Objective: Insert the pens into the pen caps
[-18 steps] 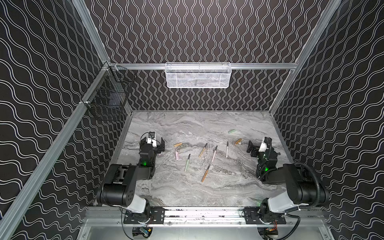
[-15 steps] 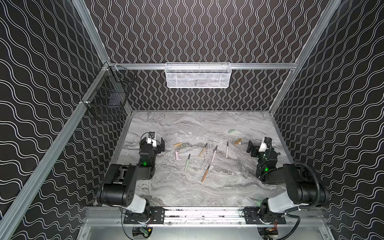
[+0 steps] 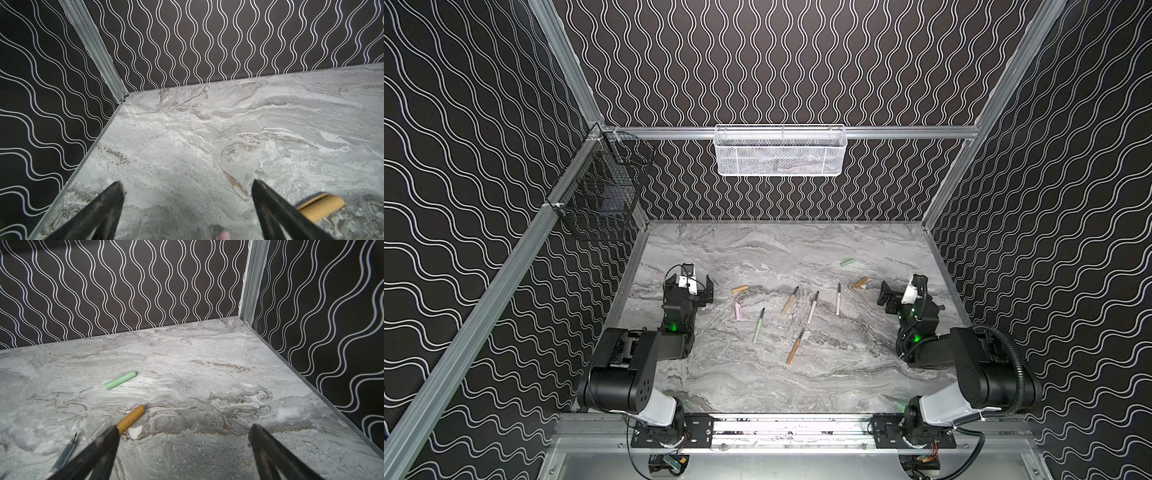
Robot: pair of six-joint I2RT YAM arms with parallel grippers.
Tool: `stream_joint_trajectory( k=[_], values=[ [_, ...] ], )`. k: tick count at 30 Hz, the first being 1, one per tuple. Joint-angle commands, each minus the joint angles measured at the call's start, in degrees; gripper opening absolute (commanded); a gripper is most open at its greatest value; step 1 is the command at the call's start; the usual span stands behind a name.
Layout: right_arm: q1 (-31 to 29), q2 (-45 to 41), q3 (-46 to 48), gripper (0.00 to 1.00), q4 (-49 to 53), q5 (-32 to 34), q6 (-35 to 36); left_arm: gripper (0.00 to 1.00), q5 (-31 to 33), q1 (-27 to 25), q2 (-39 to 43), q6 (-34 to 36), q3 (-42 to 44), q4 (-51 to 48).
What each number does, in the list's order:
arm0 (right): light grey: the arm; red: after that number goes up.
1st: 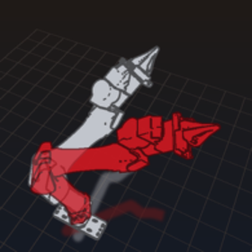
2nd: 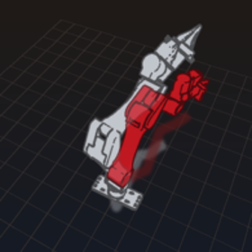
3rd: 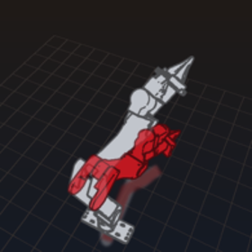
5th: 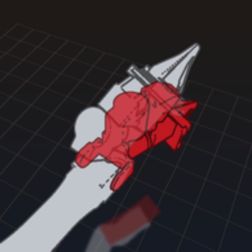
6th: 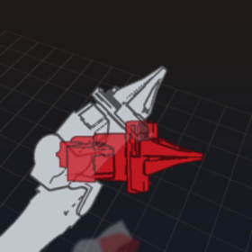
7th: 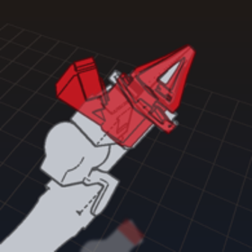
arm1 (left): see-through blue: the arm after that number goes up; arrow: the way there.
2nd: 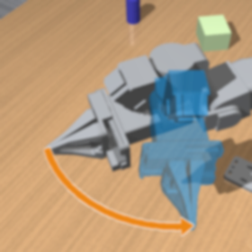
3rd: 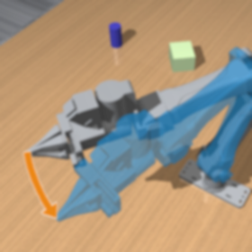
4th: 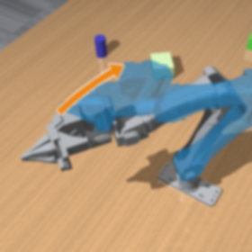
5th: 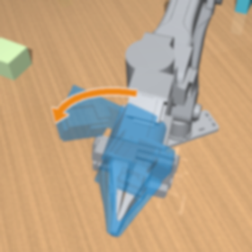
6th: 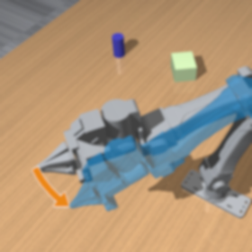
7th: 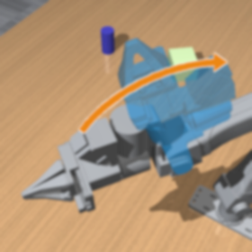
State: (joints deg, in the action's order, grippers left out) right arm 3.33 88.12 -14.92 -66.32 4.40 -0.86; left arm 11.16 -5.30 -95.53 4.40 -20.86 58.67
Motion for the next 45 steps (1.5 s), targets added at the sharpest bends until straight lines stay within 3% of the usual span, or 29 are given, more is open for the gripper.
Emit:
stream_joint_trajectory(
  k=[1,32,35,37,40,43,45],
  values=[
    [0.0,0.2,-0.5,1.00,-0.4,-0.4,-0.1,0.99,-0.1,0.0,0.1,-0.6,-0.2,1.2],
    [0.0,0.0,-0.5,1.00,-0.4,-0.6,0.1,0.99,1.4,0.0,0.3,-1.1,0.2,1.8],
    [-0.1,-0.4,-0.7,1.00,-0.6,1.3,-0.1,0.99,3.7,0.0,7.6,-2.0,-0.6,-4.6],
    [-0.3,-4.7,-5.1,1.00,11.4,4.0,-1.2,0.99,1.9,0.0,15.0,-1.4,-6.1,-19.6],
    [-0.6,-8.6,-15.1,1.00,29.6,4.4,-1.9,0.99,-2.3,0.0,22.5,-2.6,-14.1,-31.9],
    [-1.3,-11.8,-26.9,1.00,47.0,4.6,-8.1,0.99,-4.2,0.0,27.6,-10.1,-24.6,-45.4],
    [-1.2,-12.5,-36.3,1.00,60.7,5.2,-18.1,0.99,-4.5,0.0,28.8,-19.3,-32.7,-55.1]
  ],
)
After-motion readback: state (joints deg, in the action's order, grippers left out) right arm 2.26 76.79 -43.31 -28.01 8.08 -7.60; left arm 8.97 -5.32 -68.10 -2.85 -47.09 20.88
